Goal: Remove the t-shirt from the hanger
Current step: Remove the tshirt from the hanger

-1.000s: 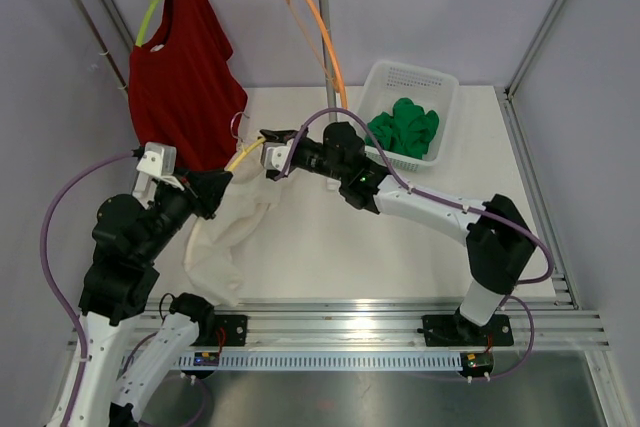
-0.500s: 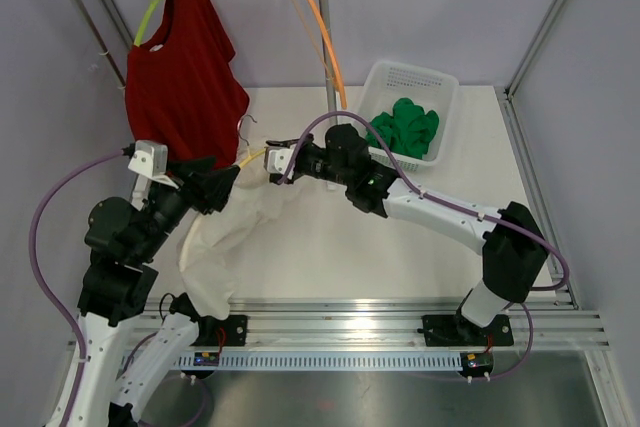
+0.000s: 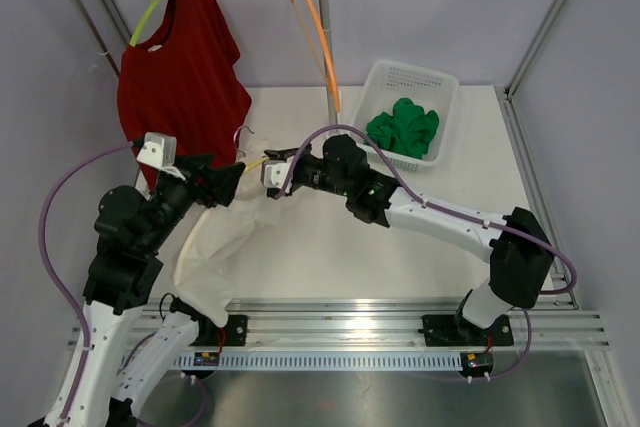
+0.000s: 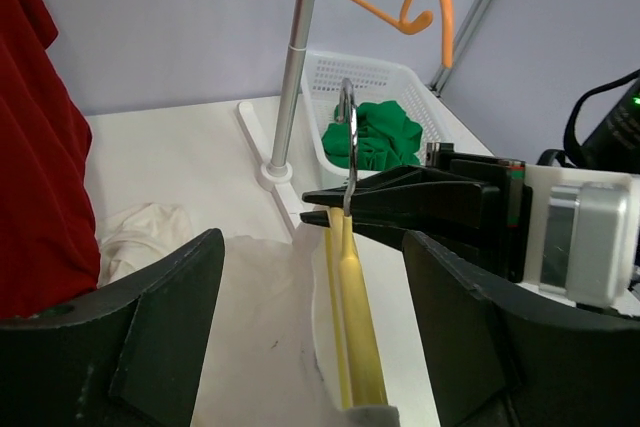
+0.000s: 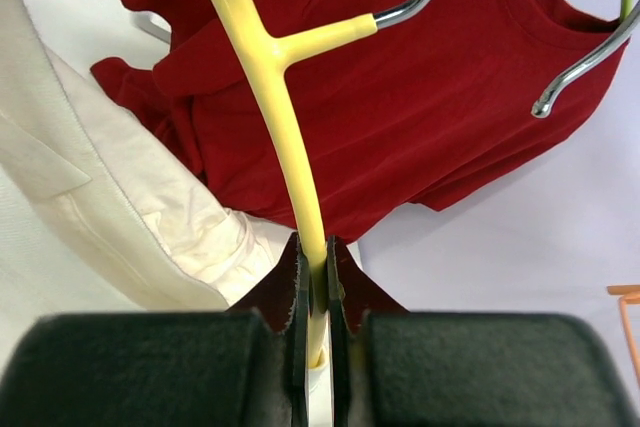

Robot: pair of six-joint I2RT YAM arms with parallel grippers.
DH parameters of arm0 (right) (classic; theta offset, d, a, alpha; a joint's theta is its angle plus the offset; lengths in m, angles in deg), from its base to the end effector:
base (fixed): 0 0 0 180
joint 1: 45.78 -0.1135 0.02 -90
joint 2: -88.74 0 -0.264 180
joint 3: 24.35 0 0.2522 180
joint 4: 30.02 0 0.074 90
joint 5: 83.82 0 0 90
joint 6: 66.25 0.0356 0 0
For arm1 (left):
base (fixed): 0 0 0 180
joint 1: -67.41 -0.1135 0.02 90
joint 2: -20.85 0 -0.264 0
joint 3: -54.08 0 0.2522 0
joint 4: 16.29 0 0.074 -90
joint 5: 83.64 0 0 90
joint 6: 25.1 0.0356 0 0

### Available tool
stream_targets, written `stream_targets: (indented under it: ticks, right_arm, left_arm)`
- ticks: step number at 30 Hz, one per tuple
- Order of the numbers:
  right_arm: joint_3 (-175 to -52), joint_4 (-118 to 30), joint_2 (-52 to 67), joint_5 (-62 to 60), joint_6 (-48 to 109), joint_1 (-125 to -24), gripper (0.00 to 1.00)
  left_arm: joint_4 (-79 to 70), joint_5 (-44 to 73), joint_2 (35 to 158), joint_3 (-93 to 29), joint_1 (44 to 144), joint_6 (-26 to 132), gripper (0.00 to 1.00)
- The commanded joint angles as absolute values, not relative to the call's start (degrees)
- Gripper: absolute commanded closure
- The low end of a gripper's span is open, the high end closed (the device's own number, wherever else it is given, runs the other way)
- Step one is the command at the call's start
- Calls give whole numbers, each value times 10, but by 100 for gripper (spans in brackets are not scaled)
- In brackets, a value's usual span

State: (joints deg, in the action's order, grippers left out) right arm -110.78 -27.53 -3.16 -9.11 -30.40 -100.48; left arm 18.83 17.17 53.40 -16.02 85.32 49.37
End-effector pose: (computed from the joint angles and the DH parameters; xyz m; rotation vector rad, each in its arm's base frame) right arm 0.2165 0.3221 0.3477 -1.4311 0.7710 0.2238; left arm 0.0991 -0.0390 0.4139 0.1855 1.5494 -0.6068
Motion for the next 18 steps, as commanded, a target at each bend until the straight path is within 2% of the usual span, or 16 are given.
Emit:
stream_targets:
  ticks: [1,7,12,15,18]
  right_arm:
    - [-1108,-199,16,-71,-320,-1023,100]
    - [-1074,-114,-6,-23,-404,-1039,100]
    - [-1072,-92,-28,5,-460,-1042,100]
    - [-1072,-97,-31,8,-473,-1044,100]
    - [-1076,-98,-31,15,-474,-1044,100]
  left_arm:
    - [194,145,542,-185,855,512,24]
    - [210,136,547,-192,855,517,24]
    - [216,141,557,-196,855,522,30]
    - [216,146,560,-197,855,523,34]
    - [212,159,564,-195,855,524,44]
